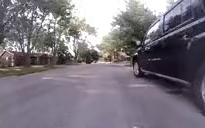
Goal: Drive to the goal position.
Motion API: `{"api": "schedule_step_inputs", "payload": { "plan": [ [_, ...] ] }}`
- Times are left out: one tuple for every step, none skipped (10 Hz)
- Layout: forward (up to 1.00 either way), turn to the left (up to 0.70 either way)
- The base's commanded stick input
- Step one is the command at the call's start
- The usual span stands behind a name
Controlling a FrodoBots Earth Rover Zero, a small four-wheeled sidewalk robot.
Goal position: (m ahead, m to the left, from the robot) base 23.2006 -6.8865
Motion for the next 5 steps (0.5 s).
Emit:
{"api": "schedule_step_inputs", "payload": {
  "plan": [
    [0.85, 0.0],
    [0.85, 0.0],
    [0.85, 0.0],
    [0.85, 0.0],
    [0.85, 0.0]
  ]
}}
